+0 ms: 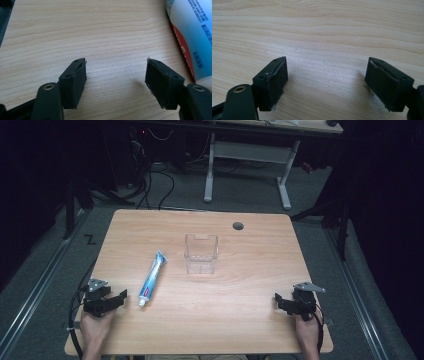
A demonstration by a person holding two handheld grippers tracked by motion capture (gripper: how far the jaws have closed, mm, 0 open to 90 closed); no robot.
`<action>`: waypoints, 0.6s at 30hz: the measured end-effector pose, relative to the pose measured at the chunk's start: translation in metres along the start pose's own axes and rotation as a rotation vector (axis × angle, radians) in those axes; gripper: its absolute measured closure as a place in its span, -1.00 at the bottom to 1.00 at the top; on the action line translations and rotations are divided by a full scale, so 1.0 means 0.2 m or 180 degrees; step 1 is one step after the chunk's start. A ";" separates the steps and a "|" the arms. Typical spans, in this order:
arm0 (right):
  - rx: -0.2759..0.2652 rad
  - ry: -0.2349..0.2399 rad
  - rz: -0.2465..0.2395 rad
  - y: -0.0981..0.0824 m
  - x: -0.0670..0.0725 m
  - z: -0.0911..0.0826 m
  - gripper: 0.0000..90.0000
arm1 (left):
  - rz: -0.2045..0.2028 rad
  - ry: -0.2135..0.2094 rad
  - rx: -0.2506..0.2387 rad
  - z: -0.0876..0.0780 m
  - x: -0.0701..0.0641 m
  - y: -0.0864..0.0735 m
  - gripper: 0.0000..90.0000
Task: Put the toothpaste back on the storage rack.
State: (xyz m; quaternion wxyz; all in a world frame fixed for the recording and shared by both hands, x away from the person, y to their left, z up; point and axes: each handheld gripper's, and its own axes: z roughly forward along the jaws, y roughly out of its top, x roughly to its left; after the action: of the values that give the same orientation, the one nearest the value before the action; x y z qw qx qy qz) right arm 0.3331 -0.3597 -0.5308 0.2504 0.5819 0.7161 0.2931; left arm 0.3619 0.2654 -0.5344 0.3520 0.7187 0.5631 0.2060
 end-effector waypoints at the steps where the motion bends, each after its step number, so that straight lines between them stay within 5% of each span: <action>1: 0.0000 0.0000 0.0000 0.00 0.00 0.00 -0.59 | -0.0005 -0.0006 -0.0002 0.00 0.00 0.00 -0.24; 9: 0.0009 -0.0001 0.0006 0.00 0.00 0.00 -0.59 | 0.0029 -0.0056 -0.0051 -0.05 -0.03 0.04 -0.20; 18: 0.0012 -0.0002 0.0007 0.00 0.00 0.00 -0.59 | 0.0263 -0.0167 -0.0098 -0.10 -0.13 0.14 -0.17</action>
State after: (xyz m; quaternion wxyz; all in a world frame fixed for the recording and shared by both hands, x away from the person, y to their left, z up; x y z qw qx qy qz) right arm 0.3330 -0.3596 -0.5307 0.2492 0.5832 0.7160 0.2918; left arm 0.3591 0.2435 -0.4984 0.3688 0.7410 0.5203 0.2101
